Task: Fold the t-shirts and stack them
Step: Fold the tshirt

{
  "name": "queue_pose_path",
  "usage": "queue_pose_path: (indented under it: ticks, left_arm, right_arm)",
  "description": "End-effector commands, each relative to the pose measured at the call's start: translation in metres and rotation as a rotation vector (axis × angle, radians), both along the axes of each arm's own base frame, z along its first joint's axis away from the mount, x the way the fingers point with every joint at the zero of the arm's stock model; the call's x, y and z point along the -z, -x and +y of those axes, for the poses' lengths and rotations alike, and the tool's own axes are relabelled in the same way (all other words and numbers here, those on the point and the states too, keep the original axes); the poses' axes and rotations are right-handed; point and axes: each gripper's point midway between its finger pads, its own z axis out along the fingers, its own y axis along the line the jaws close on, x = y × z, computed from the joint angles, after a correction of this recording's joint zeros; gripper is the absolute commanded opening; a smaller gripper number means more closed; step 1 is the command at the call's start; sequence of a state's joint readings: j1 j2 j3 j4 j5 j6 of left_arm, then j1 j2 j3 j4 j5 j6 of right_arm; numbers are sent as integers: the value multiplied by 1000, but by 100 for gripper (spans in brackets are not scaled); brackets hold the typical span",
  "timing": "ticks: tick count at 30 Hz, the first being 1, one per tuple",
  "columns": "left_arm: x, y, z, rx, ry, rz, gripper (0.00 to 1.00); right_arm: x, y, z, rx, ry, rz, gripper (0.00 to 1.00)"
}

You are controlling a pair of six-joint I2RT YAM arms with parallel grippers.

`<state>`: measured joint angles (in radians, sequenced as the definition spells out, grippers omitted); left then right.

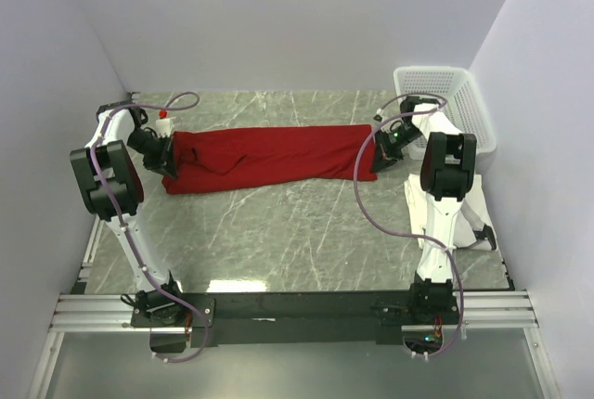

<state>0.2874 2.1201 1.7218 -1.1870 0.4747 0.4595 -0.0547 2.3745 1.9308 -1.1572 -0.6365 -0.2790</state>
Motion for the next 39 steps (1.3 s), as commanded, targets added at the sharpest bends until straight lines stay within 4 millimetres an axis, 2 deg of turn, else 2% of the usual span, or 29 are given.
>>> queue_pose_path:
  ticks: [1,8,13,16,21,27,35,39]
  left_arm:
    - [-12,2,0,22,2,-25,0]
    - [-31,0,10,31,-9,-59,0]
    - [-35,6,25,36,-40,-53,0]
    - [-36,10,28,45,-51,-51,0]
    - [-18,22,29,53,-70,-12,0]
    - [-4,26,28,27,-67,16,0]
    - [7,20,24,-21,-47,9,1]
    - [11,13,21,-23,-50,-4,1]
  right_arm:
    - [-18,-3,-3,-40,-1,-52,0]
    - [-36,3,-25,-110,84,-98,0]
    - [-36,14,-43,-169,184,-111,0]
    - [-31,20,-47,-187,205,-105,0]
    - [-14,34,-39,-216,200,-65,0]
    - [7,52,-49,-255,262,-45,0]
    - [2,45,-48,-247,258,-70,0]
    - [-1,51,-47,-251,256,-69,0]
